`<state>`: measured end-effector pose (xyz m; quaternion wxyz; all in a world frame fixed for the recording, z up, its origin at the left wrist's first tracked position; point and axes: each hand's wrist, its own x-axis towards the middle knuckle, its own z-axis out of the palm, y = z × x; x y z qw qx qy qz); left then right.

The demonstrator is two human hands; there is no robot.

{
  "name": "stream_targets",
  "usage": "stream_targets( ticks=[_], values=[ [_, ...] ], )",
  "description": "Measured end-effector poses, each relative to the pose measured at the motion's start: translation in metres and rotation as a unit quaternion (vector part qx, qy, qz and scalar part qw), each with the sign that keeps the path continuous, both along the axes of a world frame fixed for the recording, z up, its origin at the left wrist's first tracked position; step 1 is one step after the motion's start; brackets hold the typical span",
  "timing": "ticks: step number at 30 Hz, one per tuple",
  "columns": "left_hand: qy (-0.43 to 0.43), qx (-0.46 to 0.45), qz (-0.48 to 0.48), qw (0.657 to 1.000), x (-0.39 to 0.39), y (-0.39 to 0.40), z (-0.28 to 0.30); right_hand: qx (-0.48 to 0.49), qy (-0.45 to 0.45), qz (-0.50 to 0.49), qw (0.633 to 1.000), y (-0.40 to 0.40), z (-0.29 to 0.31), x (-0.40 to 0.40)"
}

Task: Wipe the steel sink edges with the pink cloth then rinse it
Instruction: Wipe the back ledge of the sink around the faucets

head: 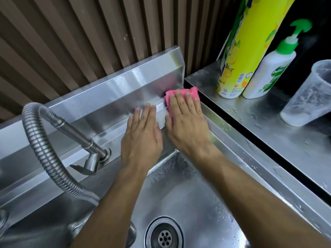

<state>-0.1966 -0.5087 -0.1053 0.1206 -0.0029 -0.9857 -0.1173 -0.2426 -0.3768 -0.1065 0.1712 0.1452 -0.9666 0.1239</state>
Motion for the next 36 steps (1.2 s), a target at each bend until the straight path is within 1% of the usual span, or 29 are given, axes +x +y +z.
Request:
stream_targets(
  ticks=[1, 3, 5, 7, 11, 15, 19, 20, 22, 25, 27, 30, 32, 34, 36],
  values=[
    [-0.005, 0.009, -0.008, 1.000, -0.008, 0.003, 0.000, 0.013, -0.008, 0.007, 1.000, 0.003, -0.001, 0.000],
    [-0.020, -0.001, -0.026, 0.999, -0.017, 0.004, -0.004, 0.047, -0.060, 0.000, 0.997, 0.003, 0.008, -0.004],
    [-0.028, -0.022, -0.041, 0.999, -0.018, 0.001, -0.007, 0.081, -0.125, -0.023, 0.989, -0.004, 0.019, -0.014],
    [-0.035, -0.031, -0.043, 0.998, -0.017, -0.002, -0.007, 0.104, -0.151, -0.056, 0.982, -0.009, 0.027, -0.023],
    [-0.044, -0.029, -0.043, 0.998, -0.013, -0.002, -0.003, 0.079, -0.149, -0.085, 0.982, -0.007, 0.028, -0.032],
    [-0.041, -0.013, -0.044, 0.998, -0.010, -0.002, -0.004, 0.041, -0.198, -0.131, 0.970, -0.006, 0.037, -0.036],
    [-0.049, -0.017, -0.044, 0.998, -0.013, -0.003, -0.006, 0.031, -0.180, -0.185, 0.966, -0.026, 0.032, -0.021],
    [-0.054, -0.023, -0.046, 0.997, -0.013, -0.004, -0.007, 0.038, -0.174, -0.179, 0.968, -0.031, 0.029, -0.017],
    [-0.057, -0.028, -0.044, 0.997, -0.014, -0.003, -0.007, 0.044, -0.164, -0.136, 0.976, -0.026, 0.023, -0.015],
    [-0.047, -0.029, -0.034, 0.998, -0.013, 0.001, -0.005, 0.079, -0.121, -0.061, 0.988, -0.003, 0.020, -0.024],
    [-0.046, -0.031, -0.033, 0.998, -0.012, 0.003, -0.005, 0.095, -0.107, -0.036, 0.989, 0.008, 0.019, -0.026],
    [-0.053, -0.032, -0.034, 0.998, -0.012, 0.002, -0.004, 0.071, -0.090, -0.033, 0.993, 0.017, 0.017, -0.008],
    [-0.056, -0.031, -0.033, 0.997, -0.012, 0.002, -0.004, 0.073, -0.078, -0.041, 0.993, 0.025, 0.011, 0.009],
    [-0.056, -0.034, -0.030, 0.997, -0.012, 0.003, -0.004, 0.083, -0.097, -0.038, 0.991, 0.028, 0.012, 0.015],
    [-0.054, -0.039, -0.029, 0.997, -0.012, 0.005, -0.004, 0.091, -0.122, -0.030, 0.988, 0.023, 0.020, 0.003]
  ],
)
